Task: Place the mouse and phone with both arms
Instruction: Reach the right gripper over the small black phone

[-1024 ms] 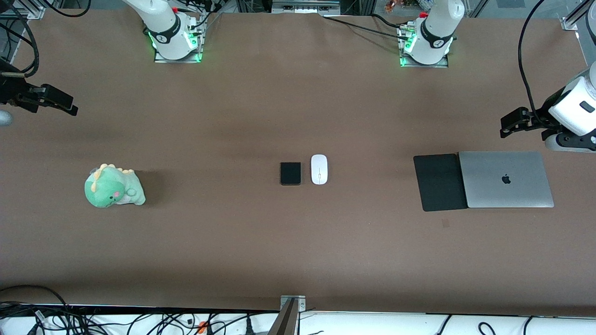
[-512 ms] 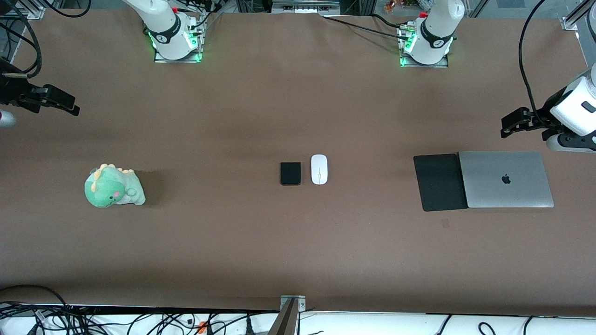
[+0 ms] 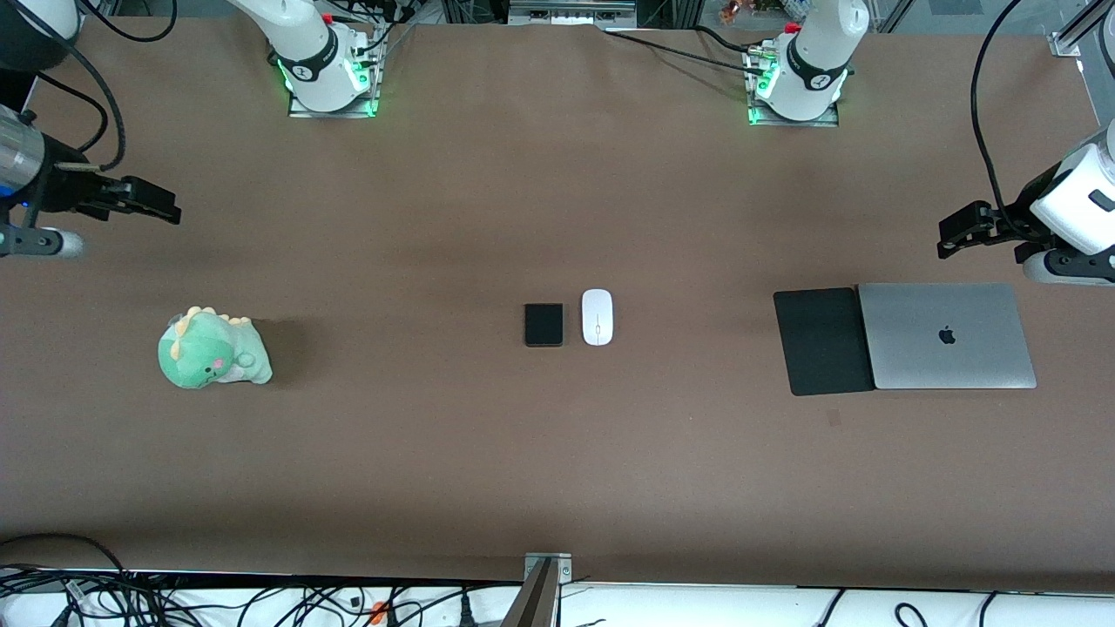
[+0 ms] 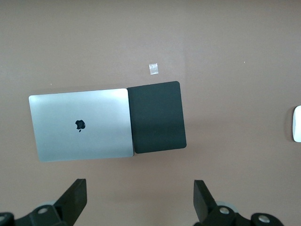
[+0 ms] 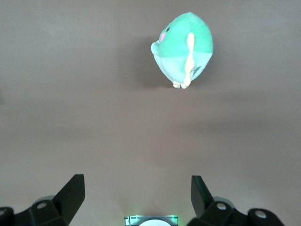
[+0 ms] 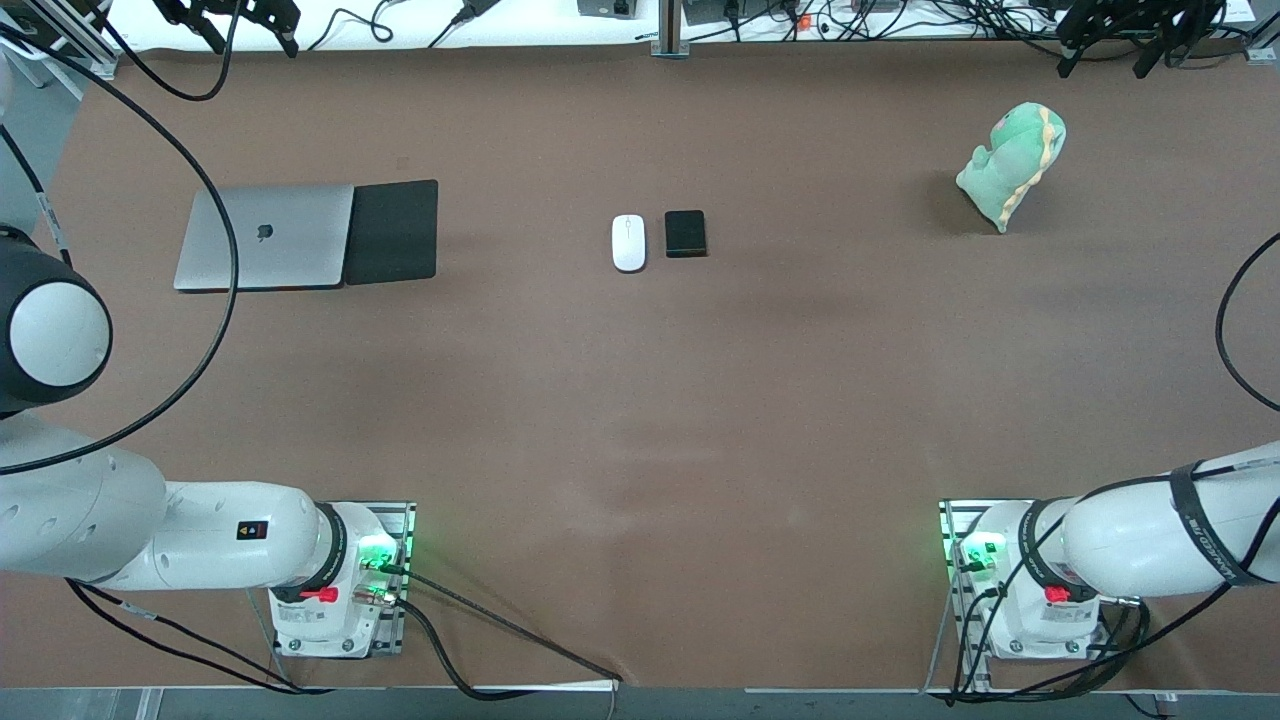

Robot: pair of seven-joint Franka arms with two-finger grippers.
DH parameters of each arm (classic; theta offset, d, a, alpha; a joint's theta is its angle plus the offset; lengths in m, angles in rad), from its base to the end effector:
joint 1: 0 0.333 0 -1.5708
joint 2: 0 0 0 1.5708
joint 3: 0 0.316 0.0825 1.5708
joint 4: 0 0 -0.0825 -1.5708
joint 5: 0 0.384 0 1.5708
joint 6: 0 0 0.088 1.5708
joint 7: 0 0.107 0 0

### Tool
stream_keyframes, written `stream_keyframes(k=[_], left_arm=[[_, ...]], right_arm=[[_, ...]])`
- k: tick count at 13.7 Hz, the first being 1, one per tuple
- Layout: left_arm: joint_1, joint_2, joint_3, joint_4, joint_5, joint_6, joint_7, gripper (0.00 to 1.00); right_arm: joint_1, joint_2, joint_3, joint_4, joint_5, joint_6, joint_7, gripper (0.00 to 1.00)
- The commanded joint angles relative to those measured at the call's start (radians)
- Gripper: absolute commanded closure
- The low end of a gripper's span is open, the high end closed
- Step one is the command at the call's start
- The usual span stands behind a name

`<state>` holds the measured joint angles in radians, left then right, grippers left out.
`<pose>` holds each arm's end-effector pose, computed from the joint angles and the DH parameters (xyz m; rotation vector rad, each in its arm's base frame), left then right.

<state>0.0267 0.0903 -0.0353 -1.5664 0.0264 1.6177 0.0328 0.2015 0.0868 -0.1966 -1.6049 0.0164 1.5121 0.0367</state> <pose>0.5841 -0.0014 0.5792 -3.1176 0.0671 0.0612 0.5678 0.0088 0.5561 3.1245 -0.0517 -0.2787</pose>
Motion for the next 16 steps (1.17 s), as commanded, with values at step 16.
stream_keyframes(k=[16], left_arm=[[0.002, 0.011, 0.003, 0.023, -0.026, -0.021, 0.022, 0.00]], right_arm=[[0.481, 0.333, -0.001, 0.000, 0.160, 0.512, 0.409, 0.00]])
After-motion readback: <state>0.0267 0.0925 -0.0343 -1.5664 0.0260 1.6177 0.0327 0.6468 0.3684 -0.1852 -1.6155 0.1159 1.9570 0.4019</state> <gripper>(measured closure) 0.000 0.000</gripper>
